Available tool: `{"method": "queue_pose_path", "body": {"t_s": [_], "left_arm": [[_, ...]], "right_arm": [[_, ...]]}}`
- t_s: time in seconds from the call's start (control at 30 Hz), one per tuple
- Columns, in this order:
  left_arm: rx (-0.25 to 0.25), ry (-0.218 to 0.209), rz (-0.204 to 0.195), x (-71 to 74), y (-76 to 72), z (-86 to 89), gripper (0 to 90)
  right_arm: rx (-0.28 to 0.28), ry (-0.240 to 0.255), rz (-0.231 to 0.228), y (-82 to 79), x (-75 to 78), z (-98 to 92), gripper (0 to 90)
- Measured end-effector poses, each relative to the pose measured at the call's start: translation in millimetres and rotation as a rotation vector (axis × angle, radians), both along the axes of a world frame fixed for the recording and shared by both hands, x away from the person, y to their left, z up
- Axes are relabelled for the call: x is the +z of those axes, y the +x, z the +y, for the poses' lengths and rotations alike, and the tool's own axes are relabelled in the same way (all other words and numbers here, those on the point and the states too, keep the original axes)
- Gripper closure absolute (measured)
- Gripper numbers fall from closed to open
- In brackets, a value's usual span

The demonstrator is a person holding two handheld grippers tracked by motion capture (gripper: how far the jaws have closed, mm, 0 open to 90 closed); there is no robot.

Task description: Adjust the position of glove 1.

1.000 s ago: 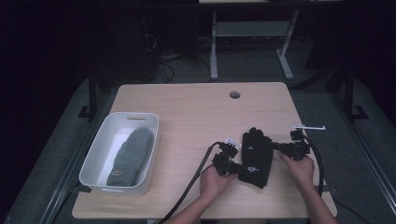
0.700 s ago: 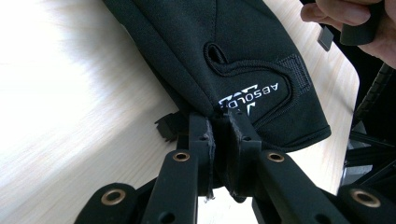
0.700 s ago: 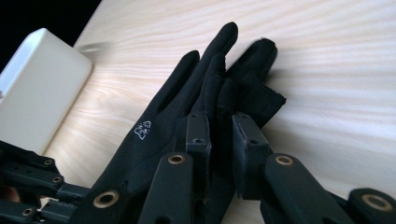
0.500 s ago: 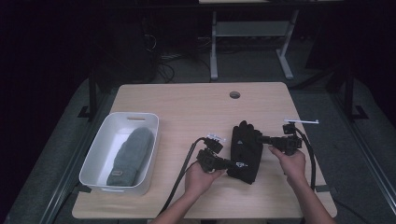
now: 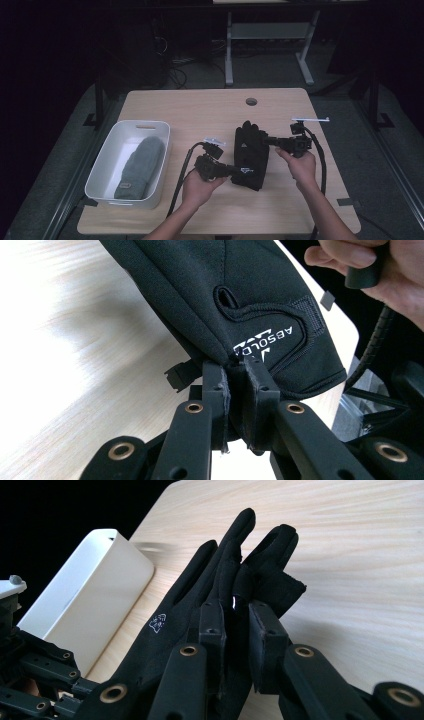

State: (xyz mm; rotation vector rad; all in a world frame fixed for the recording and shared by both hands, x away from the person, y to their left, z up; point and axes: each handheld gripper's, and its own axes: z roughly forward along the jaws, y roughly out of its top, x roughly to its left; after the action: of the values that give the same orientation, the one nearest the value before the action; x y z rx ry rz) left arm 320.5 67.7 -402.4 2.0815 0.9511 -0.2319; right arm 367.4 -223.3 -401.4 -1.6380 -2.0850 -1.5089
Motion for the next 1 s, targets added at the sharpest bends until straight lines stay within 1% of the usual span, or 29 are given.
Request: {"method": "queue_pose_path", "body": {"t_s": [0.03, 0.07, 0.1, 0.23, 0.27, 0.3, 0.43, 0.67, 0.87, 1.0], "left_arm": [[0.002, 0.001, -0.005, 1.8, 0.1, 3.2, 82.3], [0.006, -0.002, -0.003, 2.6, -0.1, 4.4, 82.2], [0.003, -0.006, -0.007, 3.3, 0.5, 6.6, 82.2], [0.013, -0.018, 0.003, 6.3, 0.9, 13.9, 82.2], [0.023, -0.027, 0.004, 6.9, 0.7, 14.6, 82.2], [0.02, -0.031, 0.006, 8.0, 1.0, 16.7, 82.2], [0.021, -0.041, 0.0, 12.9, 1.9, 24.3, 82.2], [0.036, -0.06, -0.009, 21.3, 2.1, 37.7, 82.2], [0.045, -0.07, -0.014, 26.2, 2.2, 48.7, 82.2], [0.053, -0.085, -0.017, 30.3, 1.6, 56.1, 82.2]], "right_arm": [[0.004, 0.005, -0.007, 0.8, 0.4, 1.3, 78.1], [0.006, 0.01, 0.001, 1.6, 1.6, 3.9, 78.1], [0.008, 0.009, -0.001, 2.3, 1.9, 5.0, 78.1], [0.019, 0.013, -0.005, 4.9, 6.1, 11.5, 78.1], [0.023, 0.014, -0.007, 6.0, 7.7, 13.6, 78.1], [0.025, 0.015, -0.005, 6.6, 9.0, 14.9, 78.1], [0.036, 0.024, -0.019, 9.6, 14.9, 21.3, 78.1], [0.051, 0.032, -0.02, 14.4, 24.8, 33.6, 78.1], [0.069, 0.029, -0.032, 19.0, 32.1, 45.1, 78.1], [0.076, 0.037, -0.036, 21.4, 35.6, 51.5, 78.1]]}}
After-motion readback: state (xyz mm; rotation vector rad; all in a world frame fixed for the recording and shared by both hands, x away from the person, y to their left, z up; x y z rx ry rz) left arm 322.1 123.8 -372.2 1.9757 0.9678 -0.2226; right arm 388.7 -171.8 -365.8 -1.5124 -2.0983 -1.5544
